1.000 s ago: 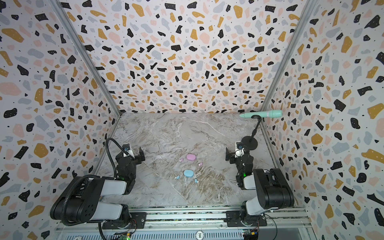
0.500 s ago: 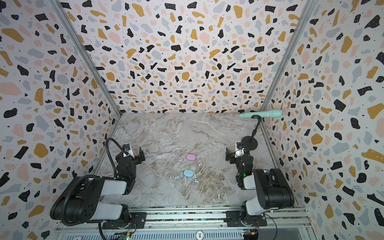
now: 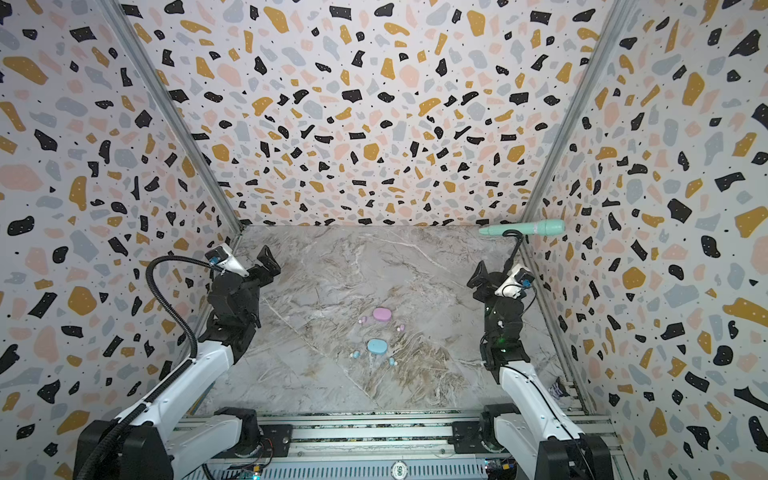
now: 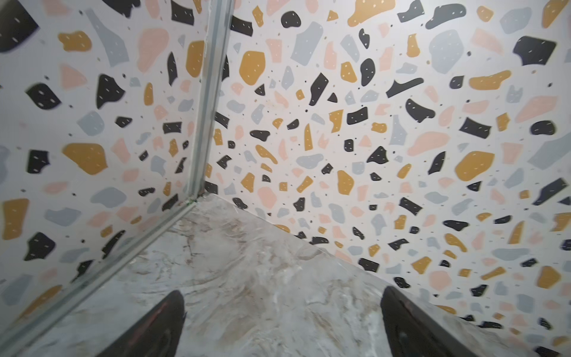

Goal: Insert the wireless bluetooth earbuds into the charging case
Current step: 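Raise both arms and move the right gripper over the light-blue case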

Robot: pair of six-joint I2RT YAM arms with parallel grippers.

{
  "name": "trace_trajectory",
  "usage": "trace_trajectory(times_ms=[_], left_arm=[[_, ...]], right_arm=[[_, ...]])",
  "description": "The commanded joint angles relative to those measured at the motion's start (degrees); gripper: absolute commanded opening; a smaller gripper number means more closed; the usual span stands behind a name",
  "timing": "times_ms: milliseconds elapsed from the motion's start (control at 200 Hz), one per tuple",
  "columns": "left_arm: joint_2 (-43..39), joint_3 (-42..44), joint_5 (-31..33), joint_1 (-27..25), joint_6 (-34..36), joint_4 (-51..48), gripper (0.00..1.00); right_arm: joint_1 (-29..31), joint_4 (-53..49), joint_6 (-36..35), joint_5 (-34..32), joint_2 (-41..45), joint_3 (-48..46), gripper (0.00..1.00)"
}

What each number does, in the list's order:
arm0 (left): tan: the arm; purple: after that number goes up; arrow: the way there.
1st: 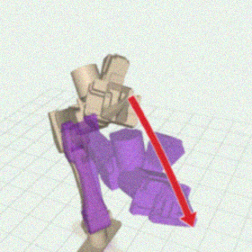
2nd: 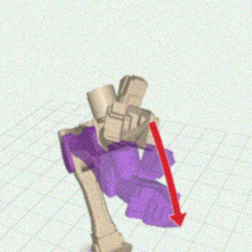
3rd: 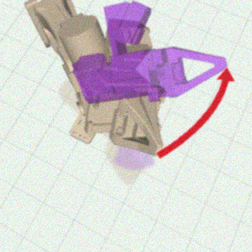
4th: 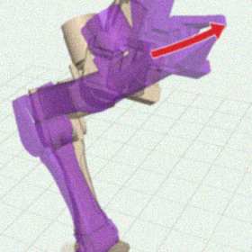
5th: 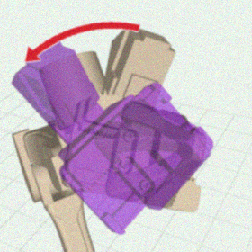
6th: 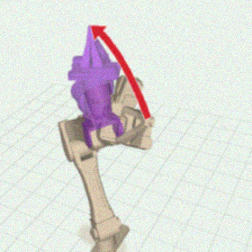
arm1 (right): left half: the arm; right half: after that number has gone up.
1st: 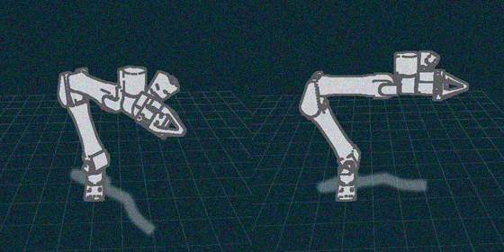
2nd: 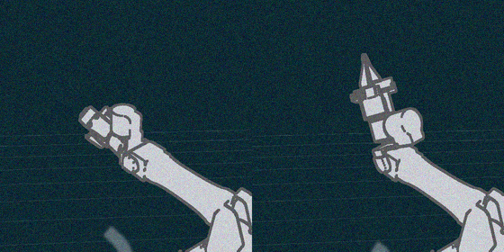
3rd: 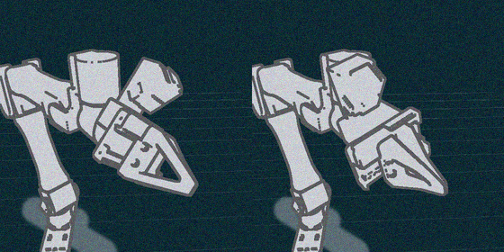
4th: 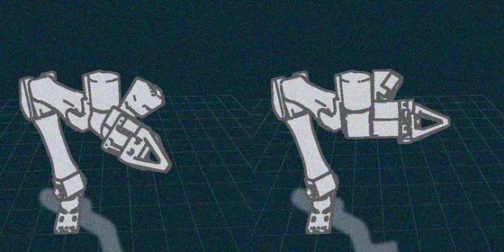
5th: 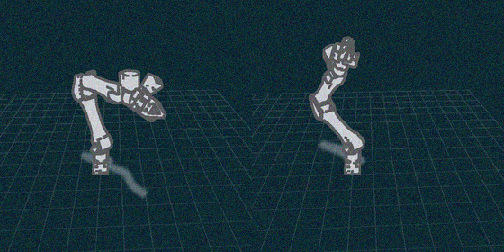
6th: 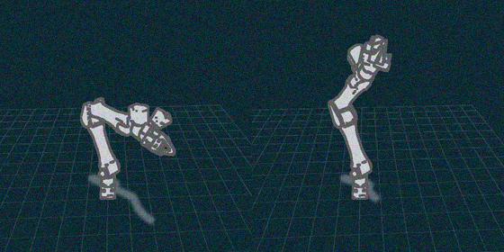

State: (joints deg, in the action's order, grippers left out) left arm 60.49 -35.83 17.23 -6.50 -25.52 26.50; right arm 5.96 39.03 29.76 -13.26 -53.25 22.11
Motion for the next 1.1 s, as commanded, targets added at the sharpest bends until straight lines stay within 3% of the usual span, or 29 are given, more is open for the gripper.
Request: trace_trajectory(times_ms=[0, 185, 265, 491, 651, 841, 991, 1096], left_arm=[[-0.98, -4.07, -4.35, -0.18, -11.88, -11.27, 1.00], [-0.11, -5.99, -10.83, -0.18, -18.21, -18.55, 1.00], [1.55, -8.47, -13.33, -0.18, -15.02, -23.79, 1.00], [1.53, -12.59, -12.46, -0.50, -8.12, -37.84, 1.00], [-3.61, -8.90, -8.02, -3.23, -5.44, -39.76, 1.00], [-4.34, -8.82, 1.44, -11.87, -1.93, -44.18, 1.00], [-4.20, -9.71, 9.23, -17.68, -0.42, -47.56, 1.00], [-5.96, -8.27, 9.32, -18.93, -0.02, -47.59, 1.00]], right_arm=[[0.76, -2.00, 6.32, 6.49, -1.20, 0.72, 0.99], [3.18, -3.74, 8.85, 11.88, -5.41, 4.14, 0.99], [4.38, -7.45, 8.46, 12.66, -6.68, 6.41, 0.99], [8.30, -24.75, 2.84, 13.84, -11.47, 17.07, 0.99], [12.54, -32.05, -0.63, 10.45, -15.29, 22.06, 0.99], [19.85, -42.17, -3.45, 4.55, -20.39, 28.52, 0.99], [24.48, -51.48, -1.20, 2.50, -23.18, 33.27, 0.99], [27.30, -57.35, 0.54, 2.77, -25.65, 36.22, 0.99]])
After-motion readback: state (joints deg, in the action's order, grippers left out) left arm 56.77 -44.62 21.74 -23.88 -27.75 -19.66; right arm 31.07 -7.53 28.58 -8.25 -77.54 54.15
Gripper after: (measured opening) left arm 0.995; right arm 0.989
